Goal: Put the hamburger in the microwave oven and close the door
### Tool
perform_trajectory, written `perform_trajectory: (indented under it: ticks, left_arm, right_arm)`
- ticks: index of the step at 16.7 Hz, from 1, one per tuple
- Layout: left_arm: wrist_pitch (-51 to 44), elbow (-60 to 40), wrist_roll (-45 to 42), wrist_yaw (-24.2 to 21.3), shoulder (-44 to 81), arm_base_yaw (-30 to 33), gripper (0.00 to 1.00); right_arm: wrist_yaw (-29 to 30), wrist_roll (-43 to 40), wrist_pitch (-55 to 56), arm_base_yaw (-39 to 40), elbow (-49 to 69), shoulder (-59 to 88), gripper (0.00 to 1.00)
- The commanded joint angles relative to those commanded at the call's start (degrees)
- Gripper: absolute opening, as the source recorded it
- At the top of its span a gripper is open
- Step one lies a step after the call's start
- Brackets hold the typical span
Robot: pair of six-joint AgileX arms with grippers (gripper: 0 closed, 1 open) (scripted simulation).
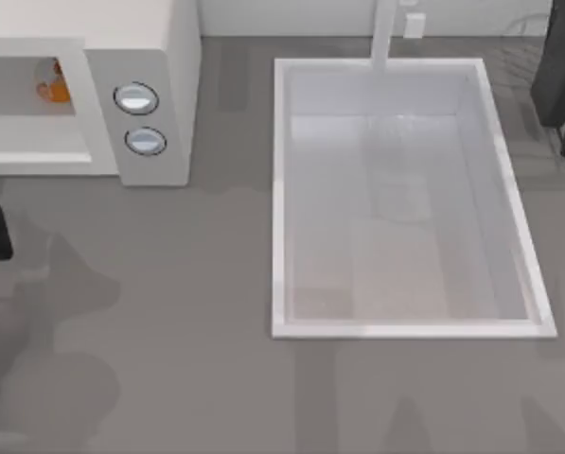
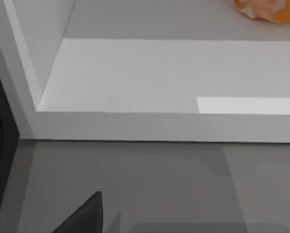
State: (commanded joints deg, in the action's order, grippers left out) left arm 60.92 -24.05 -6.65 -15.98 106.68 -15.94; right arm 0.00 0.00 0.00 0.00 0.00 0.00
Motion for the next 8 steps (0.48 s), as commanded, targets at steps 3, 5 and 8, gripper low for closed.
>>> perform_trajectory:
  ticks: [3, 5, 8]
  left_arm:
    - [-3.97, -1.26, 0.34, 0.08, -3.47, 0.05, 1.0]
    - [-9.54, -2.62, 0.48, 0.06, -7.89, 0.05, 1.0]
    - [-21.52, -4.42, -0.22, 0.44, -15.29, 0.03, 1.0]
  right_arm:
    - [0.0, 0.0, 0.0, 0.0, 0.0, 0.0, 1.0]
    - [0.0, 0.0, 0.0, 0.0, 0.0, 0.0, 1.0]
    - [0.0, 0.0, 0.0, 0.0, 0.0, 0.0, 1.0]
